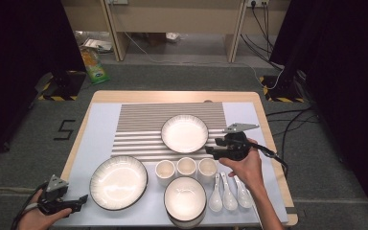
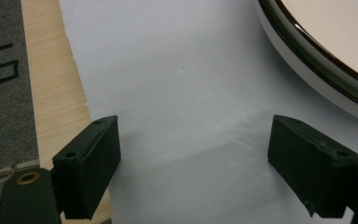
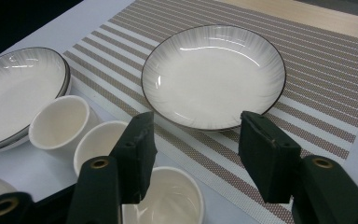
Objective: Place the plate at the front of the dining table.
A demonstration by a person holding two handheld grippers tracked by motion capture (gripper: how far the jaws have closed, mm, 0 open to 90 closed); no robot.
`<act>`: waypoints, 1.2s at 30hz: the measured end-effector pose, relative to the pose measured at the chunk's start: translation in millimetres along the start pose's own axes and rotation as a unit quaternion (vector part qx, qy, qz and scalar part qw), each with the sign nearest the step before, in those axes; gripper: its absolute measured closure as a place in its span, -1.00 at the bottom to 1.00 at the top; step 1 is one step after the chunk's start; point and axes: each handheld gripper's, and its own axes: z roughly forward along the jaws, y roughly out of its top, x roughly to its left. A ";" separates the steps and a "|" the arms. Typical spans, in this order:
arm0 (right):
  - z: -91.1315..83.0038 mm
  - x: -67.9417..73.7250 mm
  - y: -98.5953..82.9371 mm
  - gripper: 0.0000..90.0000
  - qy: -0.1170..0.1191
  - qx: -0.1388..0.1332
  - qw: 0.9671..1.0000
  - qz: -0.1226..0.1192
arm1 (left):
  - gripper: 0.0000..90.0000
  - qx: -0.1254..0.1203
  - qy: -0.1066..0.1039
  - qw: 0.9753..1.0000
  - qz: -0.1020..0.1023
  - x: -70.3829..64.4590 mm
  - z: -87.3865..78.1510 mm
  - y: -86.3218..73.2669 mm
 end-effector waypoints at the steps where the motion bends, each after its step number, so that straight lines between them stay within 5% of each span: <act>1: -1.1 1.2 -0.9 -0.02 -0.002 -0.001 1.000 0.000 | -0.64 0.001 0.000 1.000 0.003 -0.5 -0.1 0.1; 11: -8.0 21.7 -6.9 -0.32 0.003 -0.001 1.000 -0.014 | -0.69 0.004 0.005 1.000 -0.006 -0.5 1.2 -0.1; 15: -13.4 29.1 -8.6 -0.36 0.030 -0.011 0.999 -0.008 | -0.71 0.003 0.005 1.000 -0.007 -0.2 1.5 -0.3; 19: -19.4 37.8 -10.7 -0.39 0.027 -0.009 0.999 -0.026 | -0.73 0.004 0.009 1.000 -0.006 -0.9 1.7 -0.2; 36: -25.4 78.9 -22.6 -0.42 0.074 0.008 0.995 -0.069 | -0.75 0.010 0.009 1.000 -0.012 -0.2 2.1 0.2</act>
